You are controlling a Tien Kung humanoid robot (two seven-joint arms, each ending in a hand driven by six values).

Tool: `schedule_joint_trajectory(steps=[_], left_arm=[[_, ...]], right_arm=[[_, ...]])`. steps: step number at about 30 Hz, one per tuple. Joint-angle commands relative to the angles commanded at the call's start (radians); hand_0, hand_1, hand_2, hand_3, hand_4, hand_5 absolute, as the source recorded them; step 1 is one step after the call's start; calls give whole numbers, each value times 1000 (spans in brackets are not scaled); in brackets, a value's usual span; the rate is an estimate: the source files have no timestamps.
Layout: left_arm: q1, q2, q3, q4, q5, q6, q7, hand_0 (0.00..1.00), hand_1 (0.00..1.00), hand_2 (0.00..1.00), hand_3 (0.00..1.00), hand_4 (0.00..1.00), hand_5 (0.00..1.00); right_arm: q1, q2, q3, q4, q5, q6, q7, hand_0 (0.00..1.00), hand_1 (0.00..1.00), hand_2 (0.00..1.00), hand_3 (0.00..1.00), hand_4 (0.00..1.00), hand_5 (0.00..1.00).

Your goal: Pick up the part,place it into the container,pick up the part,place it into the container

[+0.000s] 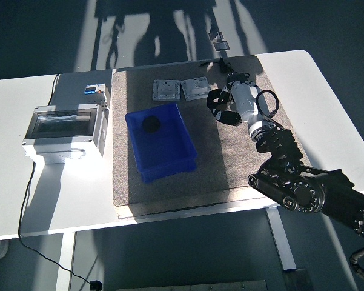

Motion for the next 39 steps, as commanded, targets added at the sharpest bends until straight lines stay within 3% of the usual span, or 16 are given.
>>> schedule_joint_trajectory(steps=[7, 12, 14, 15, 20, 21, 25, 26, 27, 32, 33, 39], left_arm=[[4, 1, 11, 0, -22, 5, -6, 691, 644, 596, 545, 546, 451], [2, -1, 12, 0, -28, 7, -6, 691, 644, 609, 555, 564, 497], [4, -3, 11, 0, -28, 7, -6, 691, 644, 609, 555, 564, 497], [5, -3, 10, 0, -27, 6, -5, 690, 643, 605, 554, 555, 477], [6, -8, 7, 0, -15, 2, -2, 690, 643, 605, 554, 555, 477], [6, -8, 7, 0, -15, 2, -3, 690, 644, 611, 557, 563, 489], [5, -9, 7, 0, -18, 5, -6, 690, 644, 611, 557, 563, 489], [5, -9, 7, 0, -19, 5, -6, 690, 644, 611, 557, 563, 489], [5, -9, 7, 0, -20, 5, -6, 690, 643, 611, 557, 564, 488], [6, -7, 3, 0, -21, 4, -8, 690, 643, 611, 557, 564, 488], [6, -7, 3, 0, -22, 4, -8, 690, 643, 622, 562, 590, 539], [4, -6, 4, 0, -24, -1, -6, 690, 644, 625, 565, 593, 549]], right_arm=[[21, 0, -94, 172, 23, 0, 8, 837, 471, 319, 400, 527, 113], [32, 19, -157, 254, -49, 15, -53, 836, 473, 332, 400, 521, 115], [31, 26, -178, 263, -72, 44, -63, 836, 473, 332, 400, 521, 115], [31, 28, -184, 264, -78, 57, -64, 860, 500, 391, 467, 506, 128], [28, 34, -206, 262, -83, 139, -53, 860, 500, 391, 467, 506, 128], [27, 34, -208, 261, -83, 151, -52, 885, 531, 557, 684, 489, 133], [23, 33, -211, 258, -79, 191, -49, 885, 531, 557, 684, 489, 133], [22, 32, -211, 257, -78, 196, -49, 885, 531, 557, 684, 489, 133], [21, 32, -210, 256, -78, 199, -49, 906, 576, 668, 733, 479, 136], [12, 27, -183, 246, -98, 198, -61, 906, 576, 668, 733, 479, 136], [10, 26, -172, 242, -107, 194, -66, 913, 597, 670, 766, 476, 138], [3, 18, -139, 227, -132, 156, -87, 909, 598, 664, 774, 463, 142]])
